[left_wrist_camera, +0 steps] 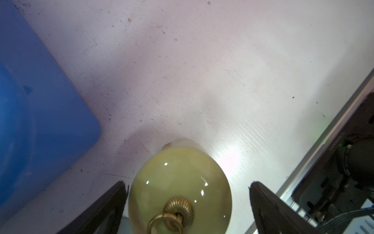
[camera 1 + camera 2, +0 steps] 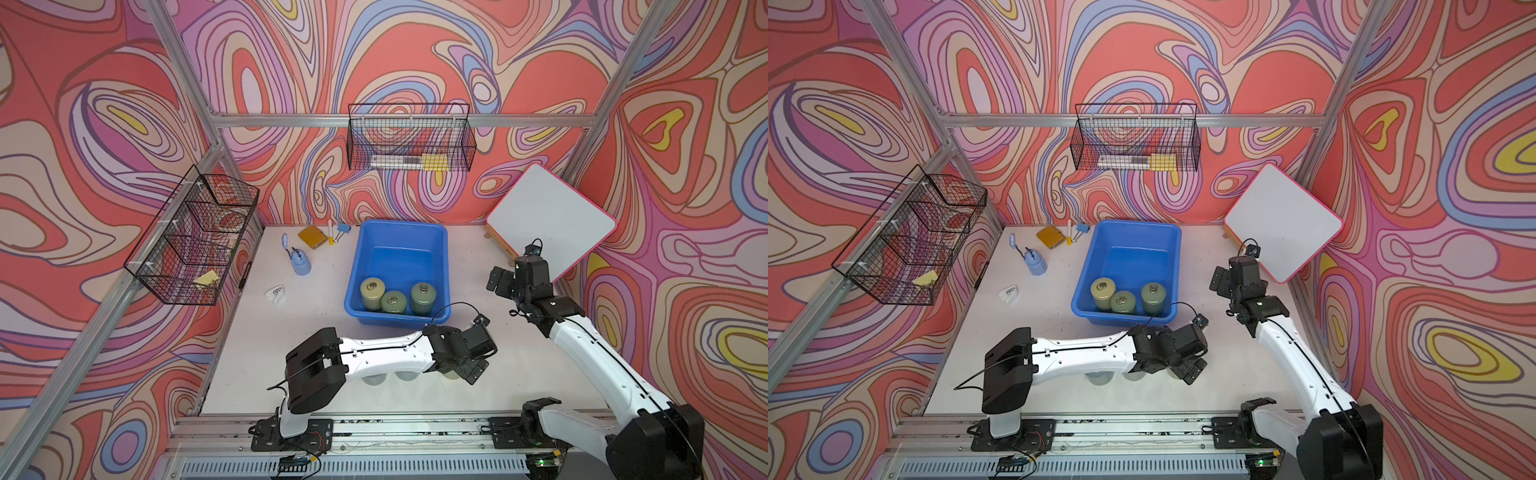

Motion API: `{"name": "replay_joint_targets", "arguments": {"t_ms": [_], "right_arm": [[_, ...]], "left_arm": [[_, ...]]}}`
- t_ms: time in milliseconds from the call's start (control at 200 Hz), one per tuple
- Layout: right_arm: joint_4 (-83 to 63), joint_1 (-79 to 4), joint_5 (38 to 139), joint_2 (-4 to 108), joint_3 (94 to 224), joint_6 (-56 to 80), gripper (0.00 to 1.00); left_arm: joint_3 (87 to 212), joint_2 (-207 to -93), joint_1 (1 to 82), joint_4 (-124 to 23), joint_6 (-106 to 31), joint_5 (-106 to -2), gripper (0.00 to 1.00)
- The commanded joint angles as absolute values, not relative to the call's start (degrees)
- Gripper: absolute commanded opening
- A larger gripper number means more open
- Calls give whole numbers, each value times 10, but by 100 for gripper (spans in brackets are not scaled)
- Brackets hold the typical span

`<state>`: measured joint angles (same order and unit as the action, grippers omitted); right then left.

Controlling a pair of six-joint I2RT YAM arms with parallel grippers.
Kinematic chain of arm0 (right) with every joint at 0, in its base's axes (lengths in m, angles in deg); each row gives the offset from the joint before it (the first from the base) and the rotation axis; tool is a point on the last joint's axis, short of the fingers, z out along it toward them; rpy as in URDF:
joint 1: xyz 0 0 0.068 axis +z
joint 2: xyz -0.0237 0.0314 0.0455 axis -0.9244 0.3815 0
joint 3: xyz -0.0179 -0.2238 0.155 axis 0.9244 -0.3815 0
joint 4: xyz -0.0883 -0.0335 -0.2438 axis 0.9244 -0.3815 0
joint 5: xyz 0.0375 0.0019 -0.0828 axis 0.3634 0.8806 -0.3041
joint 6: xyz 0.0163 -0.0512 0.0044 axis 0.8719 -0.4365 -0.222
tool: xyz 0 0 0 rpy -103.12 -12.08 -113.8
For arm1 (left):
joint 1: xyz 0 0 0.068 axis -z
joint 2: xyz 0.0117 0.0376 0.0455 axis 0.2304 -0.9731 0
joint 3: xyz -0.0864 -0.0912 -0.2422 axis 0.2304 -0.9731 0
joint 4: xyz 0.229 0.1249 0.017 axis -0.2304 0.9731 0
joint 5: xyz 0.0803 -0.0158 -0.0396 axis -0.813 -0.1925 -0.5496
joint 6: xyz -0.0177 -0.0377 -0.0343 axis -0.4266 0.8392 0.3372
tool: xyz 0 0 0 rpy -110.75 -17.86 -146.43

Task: Take the tea canister out of the basket
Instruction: Place the tea canister at the center of the board, then pick up the tea canister from the basket.

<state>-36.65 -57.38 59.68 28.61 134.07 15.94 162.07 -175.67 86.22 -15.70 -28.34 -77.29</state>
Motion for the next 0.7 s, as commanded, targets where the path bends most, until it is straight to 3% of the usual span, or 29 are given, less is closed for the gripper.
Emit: {"name": "replay_joint_targets", "arguments": {"t_ms": [0,340,691], "right_arm": [[-385,-576,606,269,1351,154,98],[-417,-577,712,254,1388,122,97],[-456,-577,905,288,1450,105,96]], "left_arm": [[1647,-1720,866,-116,-284,-778,99],[1693,-1658,855,-71,-316,-819,99],[1646,-1557,751,-53,-315,-848,99]]}}
